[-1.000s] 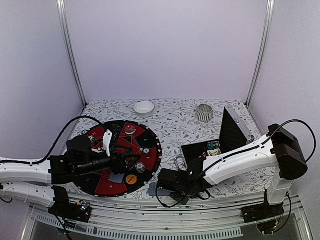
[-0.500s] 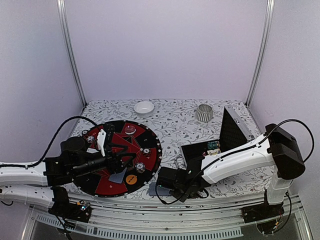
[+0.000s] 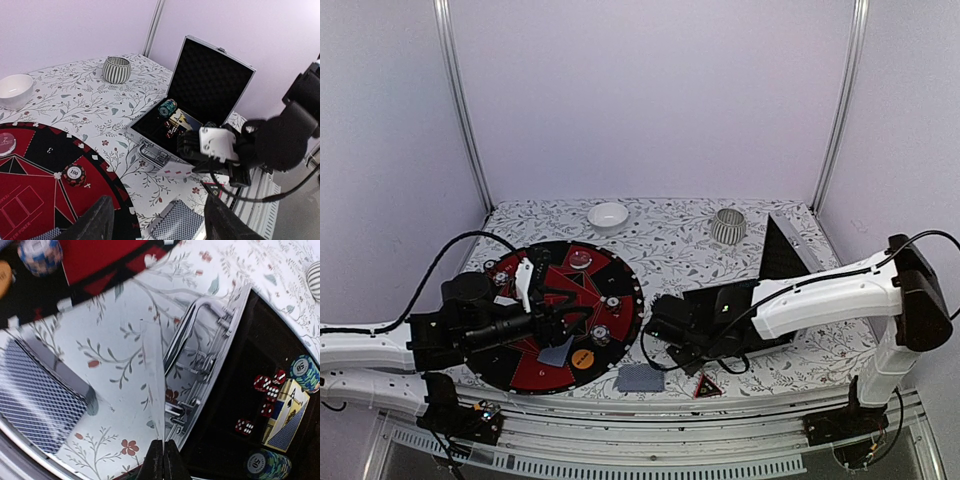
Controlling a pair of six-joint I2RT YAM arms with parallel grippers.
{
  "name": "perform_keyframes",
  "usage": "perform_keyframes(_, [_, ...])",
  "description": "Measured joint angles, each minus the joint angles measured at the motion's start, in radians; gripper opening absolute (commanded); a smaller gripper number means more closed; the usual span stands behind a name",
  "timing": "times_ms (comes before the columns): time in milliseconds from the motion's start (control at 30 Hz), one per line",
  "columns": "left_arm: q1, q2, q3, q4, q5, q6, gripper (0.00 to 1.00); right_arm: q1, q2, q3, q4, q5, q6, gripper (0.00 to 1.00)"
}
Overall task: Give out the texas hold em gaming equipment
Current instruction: Pick up the poker card from the center of the board, then pass from the right arm to the left
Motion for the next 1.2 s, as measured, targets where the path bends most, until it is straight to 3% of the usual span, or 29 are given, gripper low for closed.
perform_keyframes(167, [0.001,0.007,0.035,-0.031,0.021,0.006,0.61,-0.078,-0.211,-0.002,0.12,-0.135,0.003,0.02])
perform_keyframes(367, [-0.003,0.016,0.138,-0.077,0.023,0.074,0.63,-0.27,-0.454,-0.071,0.502,-0.48,0.076,0.02])
perform_keyframes(633, [-0.066,0.09,0.304,-0.124,-0.01,0.281,0.63,-0.322,-0.457,-0.072,0.649,-0.653,0.166,0.02])
perform_keyframes(767, [-0.217,0.166,0.349,-0.098,-0.153,0.529,0.67,-0.323,-0.457,-0.083,0.725,-0.732,0.23,0.02])
perform_keyframes(833, [-0.306,0.214,0.322,0.032,-0.278,0.736,0.7,-0.323,-0.457,-0.085,0.758,-0.763,0.269,0.02])
perform_keyframes(933, [-0.388,0.32,0.178,0.451,-0.431,1.153,0.7,-0.323,-0.457,-0.09,0.803,-0.789,0.318,0.02])
perform_keyframes(1033, [-0.396,0.494,0.126,0.822,-0.523,1.513,0.69,-0.322,-0.457,-0.104,0.838,-0.801,0.359,0.02])
perform_keyframes(1133, [-0.381,0.632,0.138,1.088,-0.57,1.785,0.64,-0.317,-0.452,-0.106,0.858,-0.807,0.383,0.02])
perform_keyframes(1200, [-0.37,0.694,0.153,1.177,-0.597,1.902,0.63,-0.312,-0.444,-0.106,0.874,-0.811,0.392,0.02])
